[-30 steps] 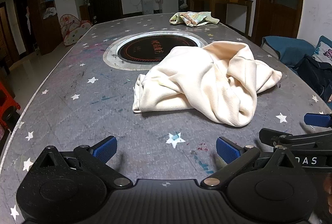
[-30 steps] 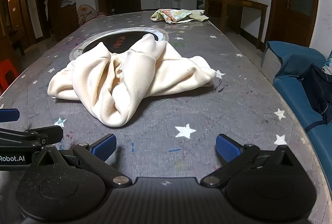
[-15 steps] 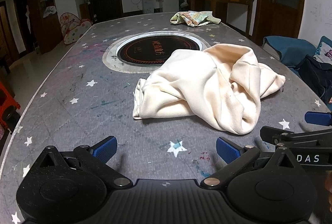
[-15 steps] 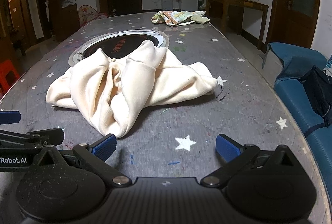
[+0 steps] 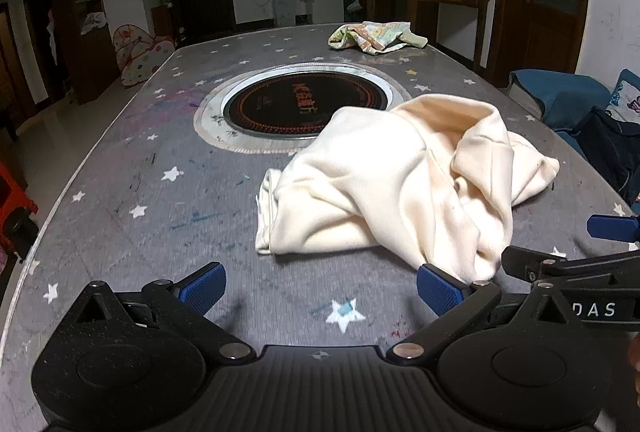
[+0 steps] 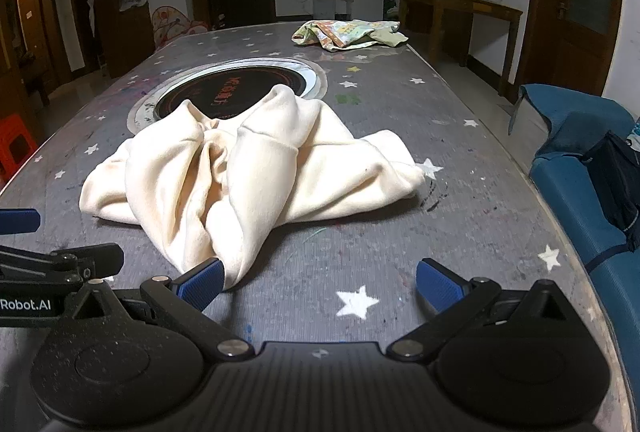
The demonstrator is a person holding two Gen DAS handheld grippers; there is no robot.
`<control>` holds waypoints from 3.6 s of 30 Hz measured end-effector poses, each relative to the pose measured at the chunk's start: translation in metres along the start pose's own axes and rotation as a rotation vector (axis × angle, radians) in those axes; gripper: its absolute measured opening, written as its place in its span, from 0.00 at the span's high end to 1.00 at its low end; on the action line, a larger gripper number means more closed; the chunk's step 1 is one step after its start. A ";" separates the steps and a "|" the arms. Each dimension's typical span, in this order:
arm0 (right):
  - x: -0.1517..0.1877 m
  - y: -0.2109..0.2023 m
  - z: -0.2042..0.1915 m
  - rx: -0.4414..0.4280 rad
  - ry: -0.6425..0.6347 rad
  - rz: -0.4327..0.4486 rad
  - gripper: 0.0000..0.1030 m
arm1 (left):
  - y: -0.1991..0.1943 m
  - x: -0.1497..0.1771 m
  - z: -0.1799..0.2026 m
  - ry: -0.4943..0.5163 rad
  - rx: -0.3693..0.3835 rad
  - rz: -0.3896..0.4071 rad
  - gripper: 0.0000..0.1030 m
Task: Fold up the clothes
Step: 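Grasp the sweatshirt edge with the left gripper while the right gripper grasps another edge, then lift the sweatshirt with both grippers and shake it out flat onto the table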
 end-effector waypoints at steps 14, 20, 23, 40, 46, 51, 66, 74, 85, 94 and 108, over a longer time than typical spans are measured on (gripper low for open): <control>-0.026 0.013 0.005 0.000 -0.002 0.017 0.00 | 0.018 -0.029 -0.004 -0.012 0.023 -0.001 0.00; -0.042 0.011 0.009 -0.017 0.013 0.040 0.04 | 0.020 -0.045 -0.002 -0.016 0.048 0.013 0.00; -0.048 0.009 0.011 -0.025 0.008 0.055 0.05 | 0.023 -0.050 -0.002 -0.020 0.056 0.009 0.01; -0.091 0.017 0.009 -0.104 0.019 0.096 0.20 | 0.029 -0.074 -0.016 -0.002 0.031 0.018 0.04; -0.098 0.040 -0.001 -0.130 0.003 0.072 0.42 | 0.033 -0.099 -0.016 -0.019 0.048 0.033 0.04; -0.095 0.061 0.002 -0.109 -0.005 0.033 0.59 | 0.057 -0.114 -0.004 -0.042 0.067 -0.002 0.04; -0.082 0.038 0.029 -0.076 -0.011 0.071 0.97 | 0.096 -0.093 -0.003 -0.070 0.129 -0.136 0.79; -0.075 -0.008 0.042 -0.075 0.010 0.135 0.97 | 0.044 -0.079 -0.030 -0.133 0.171 -0.073 0.90; -0.061 -0.043 0.032 -0.117 -0.042 0.164 0.90 | -0.033 -0.027 -0.045 -0.185 0.252 -0.014 0.91; -0.080 -0.003 -0.041 -0.214 -0.289 0.155 0.67 | -0.048 0.009 -0.058 -0.239 0.255 -0.023 0.91; -0.077 0.049 -0.086 -0.103 -0.595 0.096 0.97 | -0.042 0.008 -0.072 -0.254 0.244 -0.014 0.91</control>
Point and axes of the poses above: each gripper's, at about its wrist camera, not at the fingertips, and y roughly the way its jaws point, z to its right, x to its underside, the point moved 6 cm from there along y, roughly the way its jaws point, and after that the axes turned 3 degrees about z, right-handed, at the moved point
